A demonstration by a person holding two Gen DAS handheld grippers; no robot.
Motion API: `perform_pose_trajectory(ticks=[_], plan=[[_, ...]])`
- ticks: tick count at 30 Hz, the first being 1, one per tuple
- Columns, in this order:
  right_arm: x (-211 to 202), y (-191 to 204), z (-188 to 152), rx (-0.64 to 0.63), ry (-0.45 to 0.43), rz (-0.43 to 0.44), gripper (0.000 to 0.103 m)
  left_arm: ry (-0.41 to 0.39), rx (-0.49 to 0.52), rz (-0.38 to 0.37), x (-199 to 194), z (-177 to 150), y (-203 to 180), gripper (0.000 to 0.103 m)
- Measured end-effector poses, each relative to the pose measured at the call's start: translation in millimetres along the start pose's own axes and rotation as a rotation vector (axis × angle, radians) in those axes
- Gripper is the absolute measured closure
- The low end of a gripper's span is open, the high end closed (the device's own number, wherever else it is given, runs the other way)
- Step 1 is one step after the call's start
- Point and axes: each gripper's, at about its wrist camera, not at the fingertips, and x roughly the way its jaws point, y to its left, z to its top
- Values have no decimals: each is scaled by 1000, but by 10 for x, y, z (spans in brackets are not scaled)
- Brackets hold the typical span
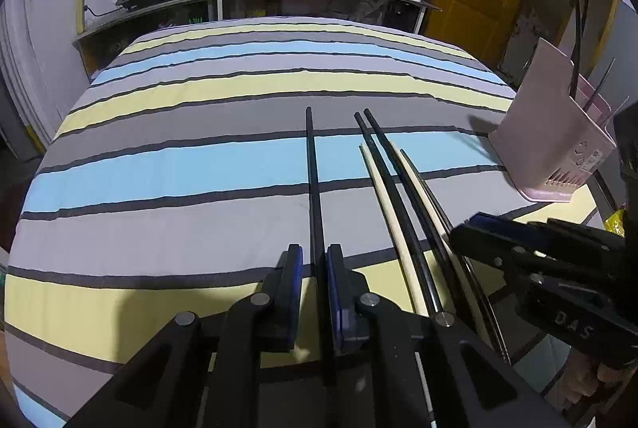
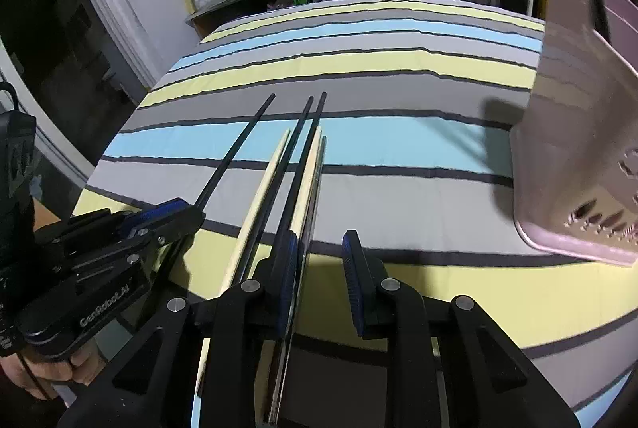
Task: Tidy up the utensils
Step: 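Lower the right gripper onto the thin metal fork and close on it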
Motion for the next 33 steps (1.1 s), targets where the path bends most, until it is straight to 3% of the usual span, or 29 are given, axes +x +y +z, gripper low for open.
perform_pose_trajectory(ticks=[6,17,33], plan=[[-4,12,2,-21,-2,-32,84,-2,1,-1,-6,-6,16,90],[-123,-184,-33,23,3,-82,85,13,-14,3,-69,-61,32,90],[87,-95,184,-4,10,-96,85,45,58,-30,216,321,-13,90]])
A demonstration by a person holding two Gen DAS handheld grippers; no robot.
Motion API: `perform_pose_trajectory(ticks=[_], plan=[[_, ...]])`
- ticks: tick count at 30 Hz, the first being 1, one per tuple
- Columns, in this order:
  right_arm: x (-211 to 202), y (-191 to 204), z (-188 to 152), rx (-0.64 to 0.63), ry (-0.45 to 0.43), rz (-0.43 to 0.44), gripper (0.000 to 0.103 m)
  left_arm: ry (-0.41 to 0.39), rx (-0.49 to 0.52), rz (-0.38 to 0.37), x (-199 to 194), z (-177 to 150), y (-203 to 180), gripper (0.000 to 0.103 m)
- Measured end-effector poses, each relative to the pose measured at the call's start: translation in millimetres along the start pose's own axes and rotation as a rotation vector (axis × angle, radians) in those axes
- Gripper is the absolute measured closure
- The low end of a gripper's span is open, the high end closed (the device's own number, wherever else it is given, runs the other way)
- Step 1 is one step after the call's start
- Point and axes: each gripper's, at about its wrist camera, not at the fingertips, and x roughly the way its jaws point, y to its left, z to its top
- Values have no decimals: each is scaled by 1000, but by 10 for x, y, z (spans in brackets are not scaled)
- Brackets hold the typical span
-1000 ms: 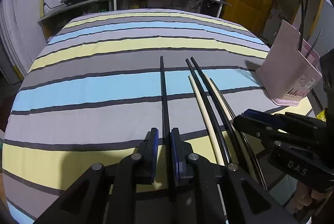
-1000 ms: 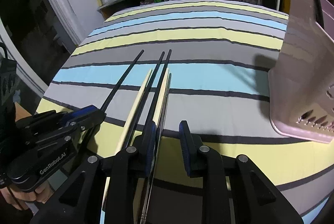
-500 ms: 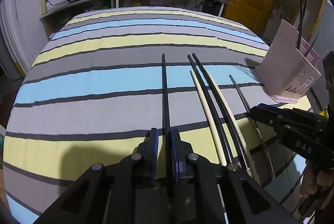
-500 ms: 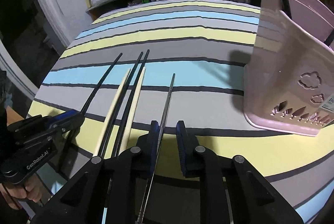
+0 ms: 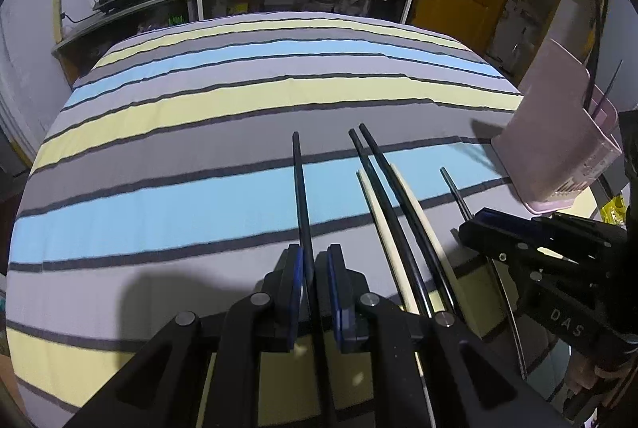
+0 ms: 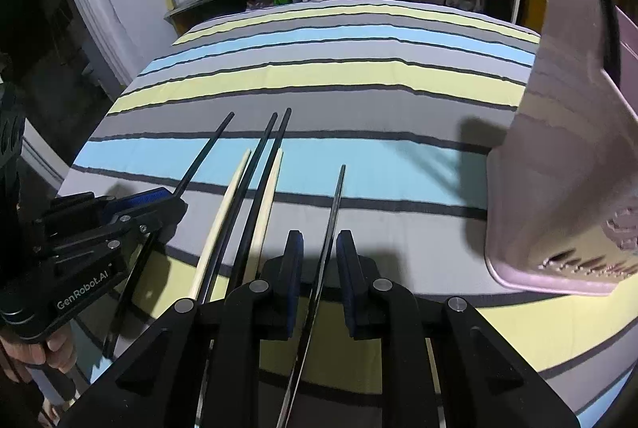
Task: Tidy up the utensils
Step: 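Lower the right gripper onto the thin metal fork and close on it, then lift the metal fork upright with the right gripper toward the pink caddy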
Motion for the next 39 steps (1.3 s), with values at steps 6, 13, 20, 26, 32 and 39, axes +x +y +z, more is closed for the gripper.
perform_pose_trajectory(ticks=[6,13,20,26,32,39], plan=[[41,5,42,-14,-6,-27,96,-2,33,25,72,93,-39,90],[-11,-36,49,4,-7,18,98,2,31,39,92,145,-36,97],[-235,-36,95,7,-52,52,98,-43,17,8,-173,164,-51,98],[-574,-55,141,19,-117,79,98,-115,15,-21,-583,243,-80,98],[-907,-91,160,33,-179,95,98,-172,21,-38,-957,292,-95,98],[-1195,-114,142,40,-228,103,98,-214,32,-57,-1274,297,-130,98]])
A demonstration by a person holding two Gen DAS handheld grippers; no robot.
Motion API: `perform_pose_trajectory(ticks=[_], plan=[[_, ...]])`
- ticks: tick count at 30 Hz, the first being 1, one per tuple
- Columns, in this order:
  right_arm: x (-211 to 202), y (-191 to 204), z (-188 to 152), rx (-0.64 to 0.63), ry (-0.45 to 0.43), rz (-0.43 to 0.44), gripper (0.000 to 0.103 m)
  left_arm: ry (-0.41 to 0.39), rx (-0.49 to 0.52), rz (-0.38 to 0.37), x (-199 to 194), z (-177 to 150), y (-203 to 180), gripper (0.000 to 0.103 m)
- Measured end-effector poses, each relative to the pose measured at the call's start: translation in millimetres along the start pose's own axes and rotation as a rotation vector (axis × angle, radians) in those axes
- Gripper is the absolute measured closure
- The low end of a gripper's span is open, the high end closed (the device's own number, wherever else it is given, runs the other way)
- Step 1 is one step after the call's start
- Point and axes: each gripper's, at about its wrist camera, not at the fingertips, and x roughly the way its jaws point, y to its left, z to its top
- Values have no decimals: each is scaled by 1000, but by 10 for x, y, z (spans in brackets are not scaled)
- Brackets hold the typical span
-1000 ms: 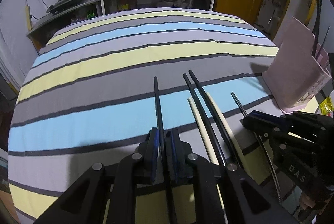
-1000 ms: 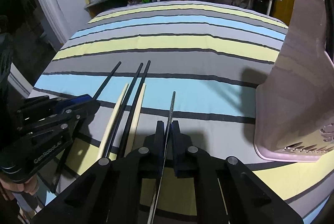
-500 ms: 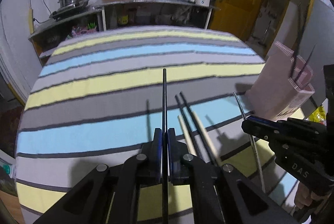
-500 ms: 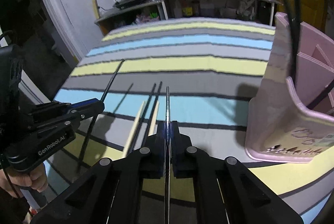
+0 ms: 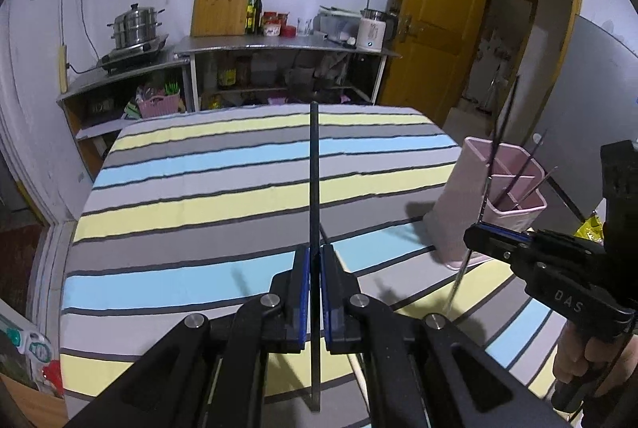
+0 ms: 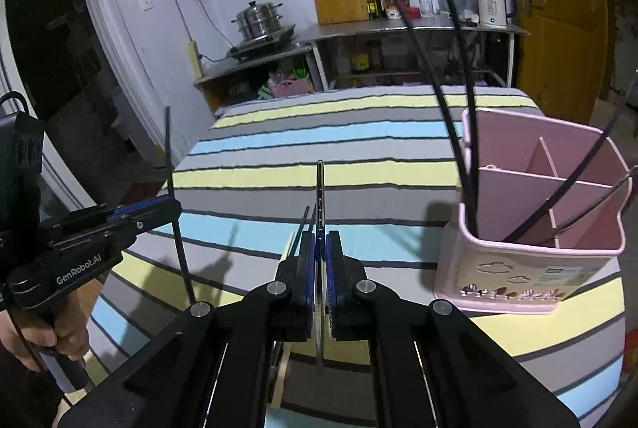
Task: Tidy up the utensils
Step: 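Lift the metal fork upright with the right gripper toward the pink caddy, then lower the metal fork into the caddy and open the right gripper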
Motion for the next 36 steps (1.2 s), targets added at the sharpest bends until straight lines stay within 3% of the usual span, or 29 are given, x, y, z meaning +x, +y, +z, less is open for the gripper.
perform_pose_trajectory(ticks=[18,28,36], plan=[[-471,-86,-10,21,-70,-4,98,-43,18,-55,-416,57,-263,98],[-806,-254,1,38,-121,-36,98,-18,65,-149,-379,101,-719,98],[-1092,-536,95,88,-183,-84,98,-42,79,-231,-337,331,-1070,98]])
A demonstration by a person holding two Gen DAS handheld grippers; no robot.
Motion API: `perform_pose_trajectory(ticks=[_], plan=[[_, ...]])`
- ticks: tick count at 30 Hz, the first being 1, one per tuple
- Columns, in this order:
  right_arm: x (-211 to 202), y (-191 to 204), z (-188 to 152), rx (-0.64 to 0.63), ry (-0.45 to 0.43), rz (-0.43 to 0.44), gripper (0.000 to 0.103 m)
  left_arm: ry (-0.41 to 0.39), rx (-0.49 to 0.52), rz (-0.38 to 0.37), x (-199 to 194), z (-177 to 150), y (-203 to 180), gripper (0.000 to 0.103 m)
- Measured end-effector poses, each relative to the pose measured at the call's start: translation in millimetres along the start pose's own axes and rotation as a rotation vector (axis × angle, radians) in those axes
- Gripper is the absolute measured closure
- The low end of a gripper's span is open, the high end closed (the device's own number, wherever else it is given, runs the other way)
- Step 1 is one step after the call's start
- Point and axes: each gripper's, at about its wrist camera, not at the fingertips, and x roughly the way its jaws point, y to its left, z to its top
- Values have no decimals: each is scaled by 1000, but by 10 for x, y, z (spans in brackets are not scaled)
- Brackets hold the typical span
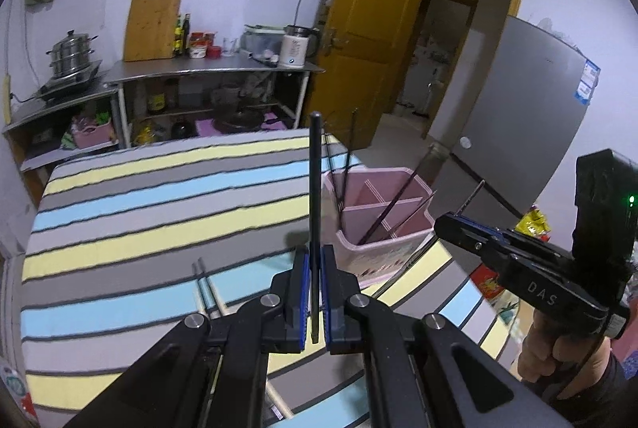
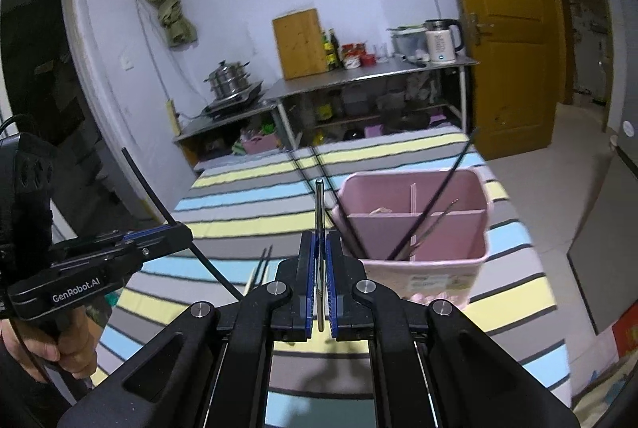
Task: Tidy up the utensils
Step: 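Lower the metal fork into the caddy and open the right gripper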
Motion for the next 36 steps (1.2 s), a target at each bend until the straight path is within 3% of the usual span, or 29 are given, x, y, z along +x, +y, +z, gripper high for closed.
perform_pose_trajectory(ticks=[11,19,36], plan=[[-264,-222,381,23,-114,-36,98,-81,23,-72,34,567,-307,98],[-217,-345,587,41,-159,-58,98,-102,27,-67,256,858,-379,98],[322,-537,338,74,-69,-101,98,-16,12,-47,897,637,-274,98]])
